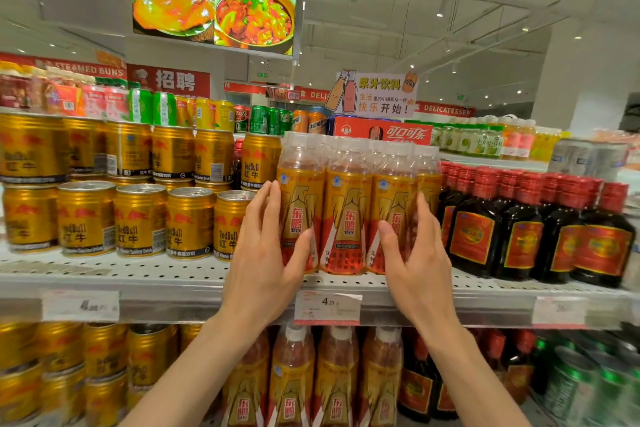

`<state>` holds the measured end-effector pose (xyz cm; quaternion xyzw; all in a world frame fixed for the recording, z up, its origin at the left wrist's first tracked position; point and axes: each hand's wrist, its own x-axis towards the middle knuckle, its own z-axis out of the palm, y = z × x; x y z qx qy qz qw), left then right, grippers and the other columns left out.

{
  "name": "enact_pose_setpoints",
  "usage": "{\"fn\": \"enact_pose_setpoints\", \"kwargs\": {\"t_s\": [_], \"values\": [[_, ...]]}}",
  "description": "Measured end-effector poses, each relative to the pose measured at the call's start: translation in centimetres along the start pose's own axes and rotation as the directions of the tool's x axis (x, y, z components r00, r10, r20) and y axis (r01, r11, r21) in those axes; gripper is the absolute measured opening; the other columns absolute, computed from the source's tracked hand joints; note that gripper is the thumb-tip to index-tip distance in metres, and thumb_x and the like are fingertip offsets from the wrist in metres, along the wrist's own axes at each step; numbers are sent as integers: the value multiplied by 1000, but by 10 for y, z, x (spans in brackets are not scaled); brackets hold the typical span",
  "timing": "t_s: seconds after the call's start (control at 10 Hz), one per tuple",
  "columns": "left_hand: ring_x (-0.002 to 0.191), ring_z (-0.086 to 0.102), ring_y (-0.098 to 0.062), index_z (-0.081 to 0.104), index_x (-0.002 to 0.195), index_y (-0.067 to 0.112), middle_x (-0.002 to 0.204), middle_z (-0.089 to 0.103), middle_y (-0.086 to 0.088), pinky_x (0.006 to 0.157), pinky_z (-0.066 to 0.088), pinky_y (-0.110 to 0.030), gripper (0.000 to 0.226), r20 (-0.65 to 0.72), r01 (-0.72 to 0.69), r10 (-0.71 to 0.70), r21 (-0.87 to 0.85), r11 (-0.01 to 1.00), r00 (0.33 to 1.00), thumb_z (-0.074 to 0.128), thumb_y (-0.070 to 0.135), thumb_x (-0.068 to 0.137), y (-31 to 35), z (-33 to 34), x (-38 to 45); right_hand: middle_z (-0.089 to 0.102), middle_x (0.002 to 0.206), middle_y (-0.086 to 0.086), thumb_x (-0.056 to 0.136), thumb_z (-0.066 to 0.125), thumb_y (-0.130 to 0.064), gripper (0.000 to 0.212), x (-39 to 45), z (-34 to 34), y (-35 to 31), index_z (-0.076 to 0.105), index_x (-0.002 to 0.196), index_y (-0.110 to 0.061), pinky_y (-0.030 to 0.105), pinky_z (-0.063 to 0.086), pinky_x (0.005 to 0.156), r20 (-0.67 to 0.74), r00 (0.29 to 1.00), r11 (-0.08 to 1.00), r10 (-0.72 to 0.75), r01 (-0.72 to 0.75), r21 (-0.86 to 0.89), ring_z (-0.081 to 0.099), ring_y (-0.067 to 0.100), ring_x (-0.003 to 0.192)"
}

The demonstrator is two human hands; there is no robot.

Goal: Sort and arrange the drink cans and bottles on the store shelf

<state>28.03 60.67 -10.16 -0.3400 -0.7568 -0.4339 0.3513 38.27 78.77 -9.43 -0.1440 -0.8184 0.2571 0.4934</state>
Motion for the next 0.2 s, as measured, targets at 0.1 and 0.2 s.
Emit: {"fn": "enact_pose_setpoints", "kwargs": {"t_s": [0.1, 0.2], "values": [[151, 22, -12, 21, 160, 23, 165, 21, 1, 116, 25, -30, 73, -18, -47, 48, 47, 998, 999, 44, 53, 98, 2, -4, -8, 22, 166, -6, 98, 47, -54, 73, -12, -4, 1, 19, 160, -27, 35, 27, 118, 5, 997, 997, -75, 75, 7, 21, 9, 152], [148, 24, -6, 27, 157, 31, 163, 23, 6, 115, 28, -32, 67, 14, -69, 68, 63, 996, 998, 43, 54, 97, 10, -7, -21, 20, 165, -11, 96, 47, -56, 70, -24, -10, 0, 25, 157, -29, 40, 27, 120, 19, 996, 996, -84, 84, -7, 18, 2, 149]]}}
